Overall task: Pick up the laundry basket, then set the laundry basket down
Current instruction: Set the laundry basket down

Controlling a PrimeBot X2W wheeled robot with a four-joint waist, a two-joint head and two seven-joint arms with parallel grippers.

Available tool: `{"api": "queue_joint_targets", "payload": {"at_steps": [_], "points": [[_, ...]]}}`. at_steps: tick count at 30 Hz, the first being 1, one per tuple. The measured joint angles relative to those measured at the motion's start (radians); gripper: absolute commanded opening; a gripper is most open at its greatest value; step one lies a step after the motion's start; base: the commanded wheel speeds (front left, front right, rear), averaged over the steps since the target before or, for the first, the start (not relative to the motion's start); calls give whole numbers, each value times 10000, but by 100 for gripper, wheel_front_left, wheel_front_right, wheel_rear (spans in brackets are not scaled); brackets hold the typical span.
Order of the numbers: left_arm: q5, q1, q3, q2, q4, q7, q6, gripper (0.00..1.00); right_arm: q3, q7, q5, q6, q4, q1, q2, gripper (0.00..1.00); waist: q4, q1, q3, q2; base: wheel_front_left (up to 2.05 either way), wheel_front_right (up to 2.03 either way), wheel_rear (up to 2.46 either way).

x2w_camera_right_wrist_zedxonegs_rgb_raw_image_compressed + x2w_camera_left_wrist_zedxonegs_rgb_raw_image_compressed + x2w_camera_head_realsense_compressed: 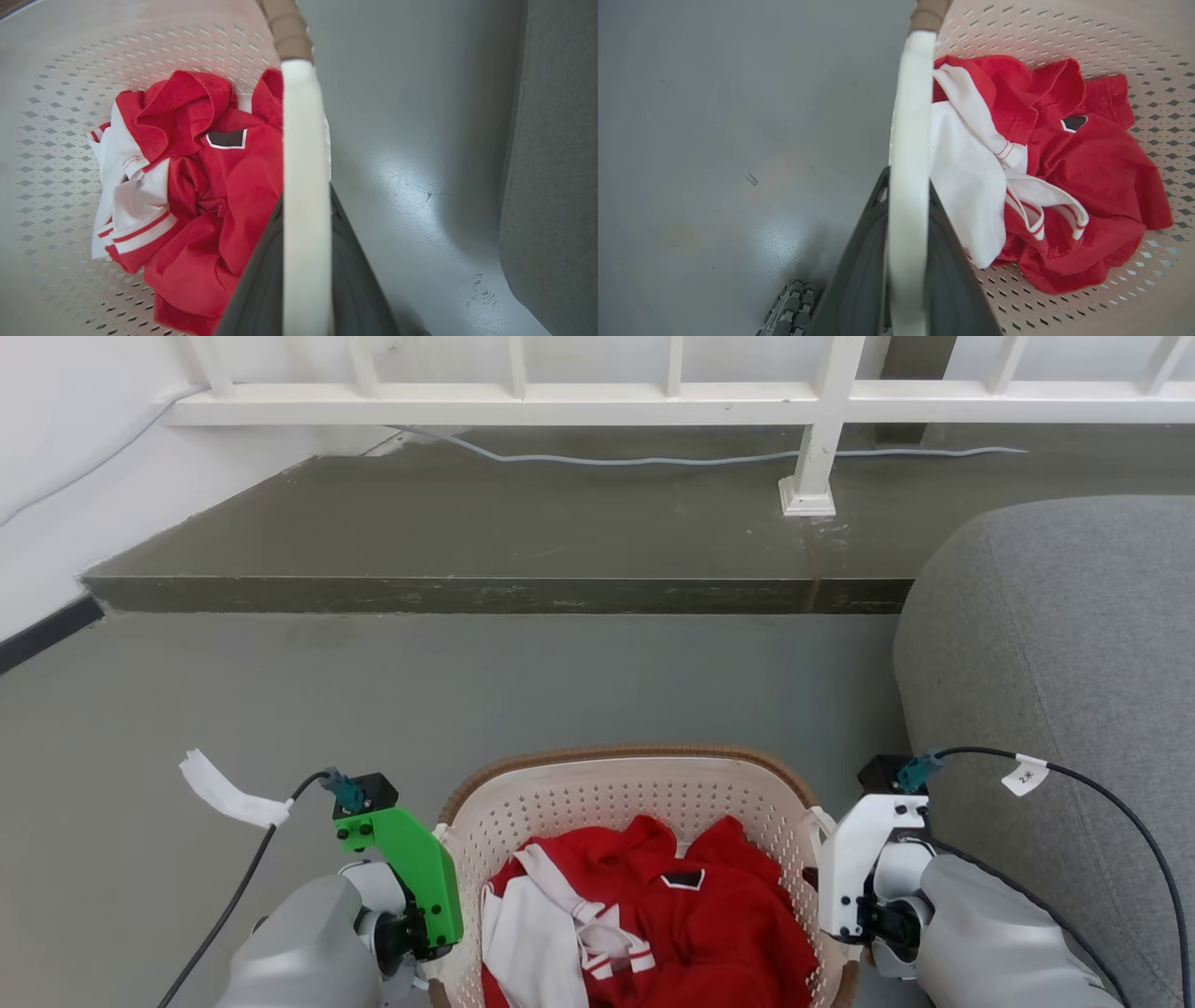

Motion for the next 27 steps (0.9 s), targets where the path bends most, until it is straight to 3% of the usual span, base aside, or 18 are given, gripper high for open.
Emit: {"api": "queue_joint_targets", "payload": {"at_steps": [12, 27], "points": [[2, -375, -21, 23, -221, -433, 111, 0, -75, -174, 267, -2, -121, -239, -69, 0, -87, 0, 482, 0, 0, 0, 0], [100, -1273, -236, 52, -823, -1331, 535, 0, -86, -1022, 140, -75, -291, -1264, -414, 0, -164, 0, 2138, 0, 0, 0, 0]]}}
